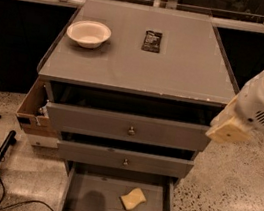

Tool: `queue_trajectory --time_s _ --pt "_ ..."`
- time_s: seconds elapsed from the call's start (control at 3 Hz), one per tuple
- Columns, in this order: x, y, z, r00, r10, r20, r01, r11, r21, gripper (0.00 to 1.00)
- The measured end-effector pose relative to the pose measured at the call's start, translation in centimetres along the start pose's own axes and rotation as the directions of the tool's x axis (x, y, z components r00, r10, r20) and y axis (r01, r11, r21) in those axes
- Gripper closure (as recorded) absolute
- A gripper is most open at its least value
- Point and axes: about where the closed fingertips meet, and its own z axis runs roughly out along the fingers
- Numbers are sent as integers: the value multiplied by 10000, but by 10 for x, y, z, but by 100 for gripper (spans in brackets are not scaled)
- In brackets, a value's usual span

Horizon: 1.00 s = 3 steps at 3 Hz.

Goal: Pick sponge from bottom drawer and place on counter

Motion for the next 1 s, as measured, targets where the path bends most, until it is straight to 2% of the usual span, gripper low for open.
queue_trajectory --time_s 0.33,0.67,1.0 --pt "9 24 69 9901 1308 513 -1276 9900 -601 88" --pt "7 18 79 9877 1357 772 -1344 9907 -222 100" --pt "7 18 79 9877 1358 771 -1344 9907 -222 100"
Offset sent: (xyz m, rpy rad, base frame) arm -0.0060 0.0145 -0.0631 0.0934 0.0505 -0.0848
